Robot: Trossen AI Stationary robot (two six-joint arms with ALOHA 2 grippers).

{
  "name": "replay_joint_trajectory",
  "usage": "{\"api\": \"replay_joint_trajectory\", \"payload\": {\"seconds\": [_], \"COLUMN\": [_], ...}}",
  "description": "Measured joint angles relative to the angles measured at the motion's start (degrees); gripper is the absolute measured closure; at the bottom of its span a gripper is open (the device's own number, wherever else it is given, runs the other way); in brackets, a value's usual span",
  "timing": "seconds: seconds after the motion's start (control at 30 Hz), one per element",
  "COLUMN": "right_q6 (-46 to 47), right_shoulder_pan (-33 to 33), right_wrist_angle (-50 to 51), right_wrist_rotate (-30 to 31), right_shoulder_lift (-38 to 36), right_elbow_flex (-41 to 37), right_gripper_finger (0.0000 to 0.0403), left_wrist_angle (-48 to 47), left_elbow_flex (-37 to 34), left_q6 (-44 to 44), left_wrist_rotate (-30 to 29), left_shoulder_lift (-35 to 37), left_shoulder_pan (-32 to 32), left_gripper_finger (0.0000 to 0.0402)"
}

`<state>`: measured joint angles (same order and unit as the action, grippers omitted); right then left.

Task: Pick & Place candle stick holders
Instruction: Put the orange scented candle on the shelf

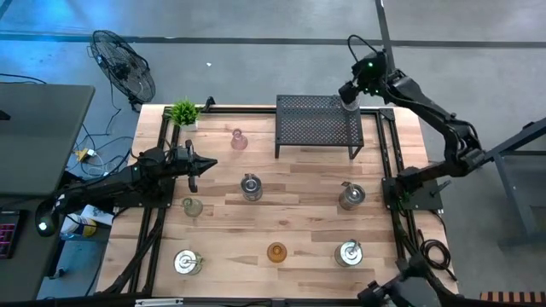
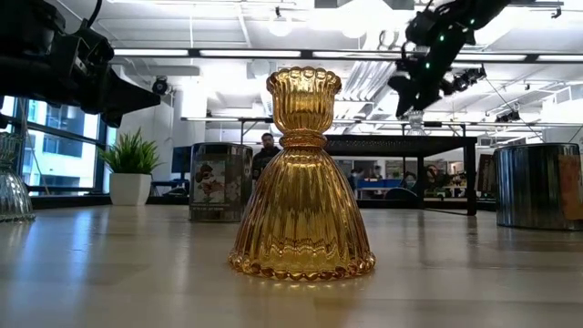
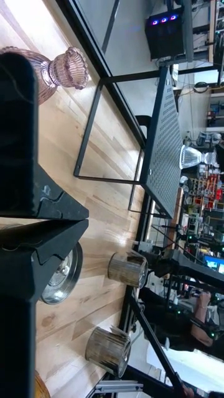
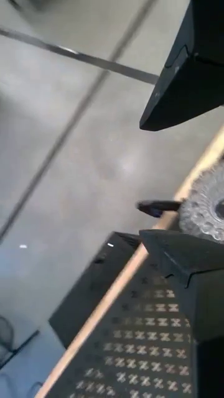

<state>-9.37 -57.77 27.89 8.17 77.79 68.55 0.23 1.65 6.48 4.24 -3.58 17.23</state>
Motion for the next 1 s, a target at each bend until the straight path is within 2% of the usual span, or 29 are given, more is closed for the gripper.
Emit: {"api": "replay_joint_trajectory", "payload": {"seconds": [0.13, 0.23, 0.37, 0.47, 0.53, 0.67, 0.77, 0.87, 1.0], "right_q6": [-2.0, -2.1, -2.1, -3.3, -2.2, 4.0, 11.6, 21.4, 36.1], "right_shoulder_pan": [2.5, 5.8, 13.4, 20.6, 25.7, 35.8, 44.8, 54.7, 67.4], "right_wrist_angle": [1.1, 5.9, 13.2, 15.6, 15.3, 16.6, 19.9, 27.1, 36.1], "right_wrist_rotate": [2.7, 2.5, 2.3, 3.7, 6.8, 9.8, 11.8, 13.6, 12.7], "right_shoulder_lift": [-3.5, -6.3, -10.1, -14.0, -16.9, -22.3, -24.6, -24.3, -21.6], "right_elbow_flex": [3.4, 7.4, 8.9, 6.3, 3.1, -4.5, -8.8, -10.2, -9.9], "right_gripper_finger": [0.0149, 0.0184, 0.0275, 0.0361, 0.0391, 0.0375, 0.0386, 0.0399, 0.0400], "left_wrist_angle": [0.0, 0.0, 0.0, 0.0, 0.0, 0.0, 0.0, 0.0, 0.0], "left_elbow_flex": [0.0, 0.0, 0.0, 0.0, 0.0, 0.0, 0.0, 0.0, 0.0], "left_q6": [0.0, -0.1, -0.4, -0.8, -0.8, -0.8, -0.7, -0.7, -0.7], "left_wrist_rotate": [0.0, -0.1, -0.2, -0.3, -0.3, -0.3, -0.3, -0.3, -0.4], "left_shoulder_lift": [0.0, 0.0, 0.0, 0.0, 0.0, 0.0, 0.0, 0.0, 0.0], "left_shoulder_pan": [0.0, 0.0, 0.0, 0.0, 0.0, 0.0, 0.0, 0.0, 0.0], "left_gripper_finger": [0.0401, 0.0401, 0.0401, 0.0401, 0.0401, 0.0401, 0.0401, 0.0401, 0.0401]}}
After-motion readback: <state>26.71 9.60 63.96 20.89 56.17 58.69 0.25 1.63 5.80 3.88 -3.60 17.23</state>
